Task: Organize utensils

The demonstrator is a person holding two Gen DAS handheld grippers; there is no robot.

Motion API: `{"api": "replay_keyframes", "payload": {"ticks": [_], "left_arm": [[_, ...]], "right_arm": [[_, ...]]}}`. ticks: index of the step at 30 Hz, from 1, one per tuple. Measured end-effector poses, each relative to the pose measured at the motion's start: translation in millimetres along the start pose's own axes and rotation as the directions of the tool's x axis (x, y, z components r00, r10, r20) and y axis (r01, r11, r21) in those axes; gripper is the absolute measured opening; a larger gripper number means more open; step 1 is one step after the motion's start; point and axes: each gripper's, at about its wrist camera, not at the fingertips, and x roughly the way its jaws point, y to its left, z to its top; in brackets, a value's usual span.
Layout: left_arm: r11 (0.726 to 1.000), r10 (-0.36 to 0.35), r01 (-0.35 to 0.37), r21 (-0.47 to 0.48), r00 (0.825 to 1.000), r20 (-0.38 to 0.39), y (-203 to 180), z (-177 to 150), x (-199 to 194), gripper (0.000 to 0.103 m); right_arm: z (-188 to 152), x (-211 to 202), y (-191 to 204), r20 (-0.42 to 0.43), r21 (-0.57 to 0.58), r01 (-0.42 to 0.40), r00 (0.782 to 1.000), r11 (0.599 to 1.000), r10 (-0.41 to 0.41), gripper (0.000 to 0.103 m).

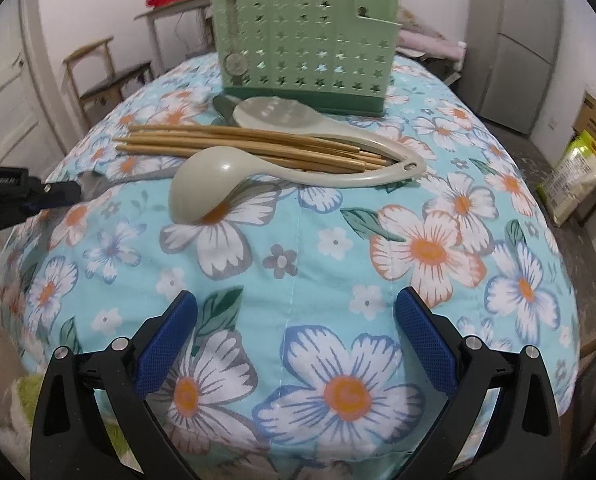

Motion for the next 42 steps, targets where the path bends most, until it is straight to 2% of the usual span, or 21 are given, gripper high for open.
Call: {"api": "replay_keyframes", "payload": {"ticks": [2,5,8,10,12,14,16,20,23,27,28,29,31,35,39,42], "left_arm": [[1.000,-0.002,0.002,-0.003,1.000,-0.001,0.2,1.5,0.6,0.007],[1.000,0.008,-0.008,-0.001,1.000,-0.007,0.3,4.3,1.8,0.006],[1.000,0.030,-0.029,0.010,1.000,-0.007,-0.7,7.7,1.8,0.006],[0.999,0.045,-0.045,0.022,0.999,-0.004,-1.4,10.6,1.5,0.006],[0.998,0.052,-0.052,0.025,0.999,-0.005,-0.6,13.1,1.6,0.006],[0.998,0.054,-0.054,0.020,0.998,-0.010,0.1,15.8,2.8,0.006],[0.998,0.056,-0.056,0.016,0.998,-0.014,0.1,17.8,3.9,0.006],[0.998,0.057,-0.057,0.012,0.998,-0.021,1.0,19.8,5.4,0.006],[0.998,0.059,-0.059,0.014,0.998,-0.020,1.2,20.3,6.2,0.006],[0.997,0.070,-0.069,0.023,0.998,-0.006,-1.2,21.7,5.2,0.006],[0.997,0.071,-0.071,0.031,0.997,0.004,-2.8,21.8,3.3,0.006],[0.996,0.073,-0.073,0.044,0.997,0.014,-4.7,22.0,1.4,0.006],[0.993,0.084,-0.088,0.083,0.995,0.047,-11.3,21.5,-5.2,0.005],[0.987,0.082,-0.096,0.133,0.990,0.111,-23.0,20.9,-23.7,0.003],[0.981,0.052,-0.086,0.174,0.981,0.189,-36.8,21.2,-50.2,0.001],[0.970,0.031,-0.092,0.224,0.964,0.263,-52.7,23.0,-74.4,0.000]], "right_arm": [[6.7,-9.3,-0.9,0.041,-0.032,0.006,0.999,0.999,-0.005,0.097],[18.4,-14.8,2.6,0.104,-0.123,0.066,0.993,0.990,-0.054,0.095],[26.4,-4.7,14.2,0.143,-0.278,0.179,0.979,0.944,-0.143,0.083],[28.8,7.7,21.5,0.141,-0.361,0.217,0.974,0.907,-0.177,0.074],[28.5,17.1,31.2,0.133,-0.438,0.219,0.975,0.872,-0.178,0.066],[27.3,17.9,42.6,0.172,-0.504,0.240,0.969,0.830,-0.176,0.061],[26.8,19.7,55.7,0.193,-0.580,0.237,0.970,0.779,-0.151,0.057],[25.9,17.5,70.3,0.201,-0.668,0.189,0.977,0.720,-0.071,0.053],[22.2,18.3,81.6,0.227,-0.720,0.199,0.973,0.665,-0.045,0.047],[15.4,19.4,95.8,0.318,-0.766,0.279,0.947,0.579,-0.035,0.026],[13.8,17.3,96.0,0.338,-0.768,0.297,0.941,0.568,-0.035,0.017],[13.5,14.8,96.4,0.349,-0.765,0.305,0.937,0.567,-0.032,0.007],[17.2,6.0,93.3,0.350,-0.740,0.290,0.937,0.607,-0.020,0.007],[23.9,-10.6,84.6,0.391,-0.679,0.311,0.920,0.665,-0.031,0.005],[43.7,-33.1,66.0,0.405,-0.559,0.272,0.914,0.783,-0.028,0.005],[56.1,-49.2,47.7,0.414,-0.448,0.230,0.910,0.864,-0.027,0.005]]}}
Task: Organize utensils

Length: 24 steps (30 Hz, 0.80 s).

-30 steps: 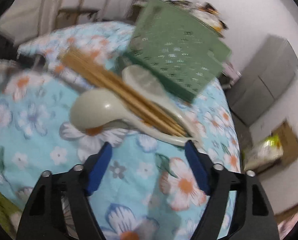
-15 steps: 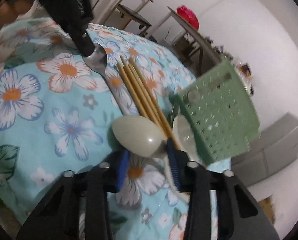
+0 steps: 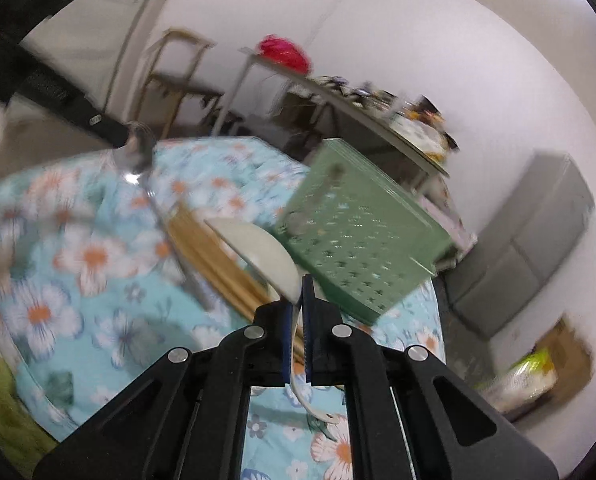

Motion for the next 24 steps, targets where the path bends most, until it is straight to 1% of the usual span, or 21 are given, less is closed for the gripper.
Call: {"api": "replay_keyframes", "payload": {"ticks": [3,6,9,11,13,14,16,18,22,24], "left_arm": [[0.998,0.008,-0.012,0.057,0.997,0.072,-13.7,15.4,-19.4,0.000],[0.996,-0.027,0.015,0.093,0.991,0.128,-25.1,33.4,-37.4,0.000],[0.990,-0.059,0.032,0.139,0.979,0.197,-38.7,53.1,-55.4,0.000],[0.983,-0.076,0.027,0.181,0.960,0.269,-50.1,73.0,-68.2,0.000],[0.978,-0.091,0.024,0.208,0.943,0.321,-59.2,89.0,-76.6,0.000],[0.974,-0.097,0.015,0.227,0.931,0.352,-65.9,100.2,-79.1,0.000],[0.965,-0.106,-0.001,0.261,0.913,0.395,-77.6,118.2,-78.7,0.000],[0.957,-0.105,-0.022,0.288,0.903,0.417,-87.7,129.6,-72.3,0.000],[0.940,-0.124,-0.039,0.338,0.886,0.447,-112.1,150.5,-59.1,0.000],[0.934,-0.126,-0.049,0.353,0.882,0.455,-121.1,157.7,-50.9,0.000]], "right_arm": [[-0.7,-6.6,-29.8,-0.002,0.148,0.015,1.000,0.989,-0.015,0.005],[-4.1,-6.7,-53.4,-0.005,0.261,0.020,1.000,0.965,-0.019,0.005],[-8.8,-4.1,-72.2,-0.006,0.348,0.012,1.000,0.937,-0.010,0.005],[-11.1,-5.3,-78.0,-0.005,0.373,0.013,1.000,0.928,-0.012,0.005],[-15.0,-7.7,-84.5,-0.002,0.395,0.013,1.000,0.919,-0.013,0.005],[-12.7,-8.0,-84.4,-0.001,0.404,0.010,1.000,0.915,-0.010,0.005],[-13.1,-7.8,-89.6,0.003,0.430,0.000,1.000,0.903,-0.002,0.005],[-12.2,-8.8,-91.5,0.003,0.441,0.004,1.000,0.898,-0.006,0.005],[-11.8,-7.8,-94.7,0.001,0.453,0.011,1.000,0.891,-0.013,0.005],[-12.2,-7.0,-99.1,-0.002,0.467,0.009,1.000,0.884,-0.009,0.005]]}}
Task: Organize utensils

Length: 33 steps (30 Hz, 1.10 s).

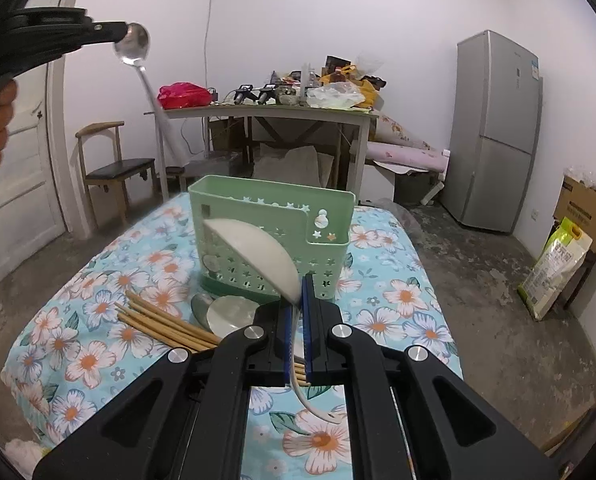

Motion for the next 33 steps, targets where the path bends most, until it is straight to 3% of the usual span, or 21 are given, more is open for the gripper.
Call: {"api": "replay_keyframes", "payload": {"ticks": [7,13,16,18,22,29,33], "left_arm": [[0.995,0.030,-0.028,0.095,0.999,-0.020,-25.7,-1.4,49.2,0.000],[0.982,0.065,-0.049,0.181,0.995,-0.082,-42.1,-26.5,85.8,0.000],[0.983,0.065,-0.036,0.180,0.986,-0.156,-42.0,-42.6,105.3,0.002],[0.986,0.055,-0.028,0.162,0.985,-0.166,-39.9,-49.9,111.2,0.002],[0.995,0.022,-0.004,0.100,0.983,-0.184,-32.9,-55.1,116.0,0.025],[1.000,-0.008,0.006,-0.016,0.983,-0.181,-14.7,-61.5,95.4,0.046],[0.996,-0.040,0.021,-0.090,0.977,-0.208,1.3,-69.0,75.7,0.055]], "right_arm": [[2.7,6.8,-10.2,-0.009,0.037,-0.006,1.000,0.999,0.006,0.005],[6.1,11.9,-21.8,-0.019,0.076,-0.020,1.000,0.997,0.021,0.005],[8.3,14.6,-29.7,-0.024,0.108,-0.037,0.999,0.993,0.040,0.005],[10.6,15.6,-34.3,-0.022,0.128,-0.049,0.998,0.991,0.052,0.005],[16.6,15.8,-43.9,-0.008,0.169,-0.080,0.997,0.982,0.082,0.005],[45.2,10.6,-64.4,0.078,0.231,-0.182,0.983,0.956,0.168,0.005],[79.3,6.8,-84.5,0.189,0.253,-0.274,0.955,0.928,0.230,0.005]]}}
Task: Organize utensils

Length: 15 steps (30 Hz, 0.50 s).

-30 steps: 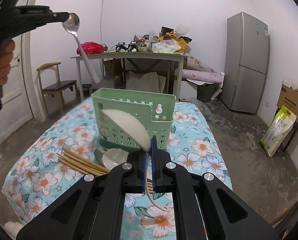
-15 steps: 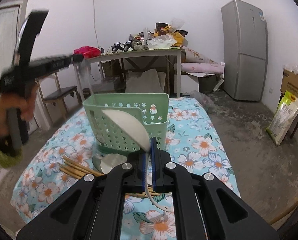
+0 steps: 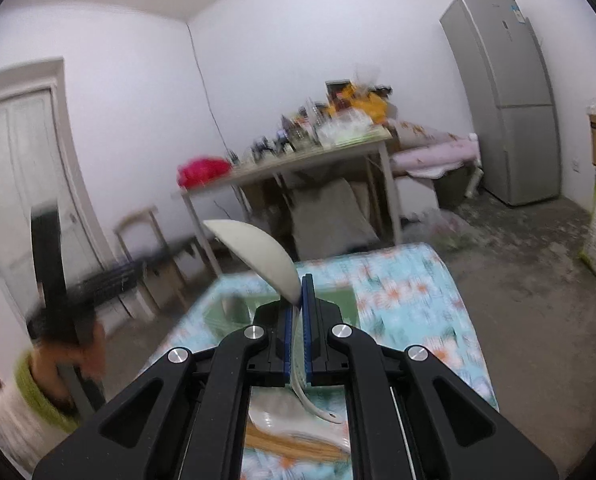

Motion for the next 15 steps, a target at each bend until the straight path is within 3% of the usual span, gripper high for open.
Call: {"api": "replay_keyframes", "payload": {"ticks": [7,15], "left_arm": [[0.991,-0.050,0.036,-0.129,0.993,-0.108,23.0,-46.9,-17.3,0.065],[0.985,-0.058,0.022,-0.169,0.976,-0.212,31.6,-95.9,-28.1,0.075]], "right_arm": [[39.4,28.5,-14.3,0.092,0.020,-0.171,0.981,0.985,0.169,0.005],[21.5,95.2,-39.8,0.049,0.040,-0.202,0.979,0.979,0.200,0.005]]}}
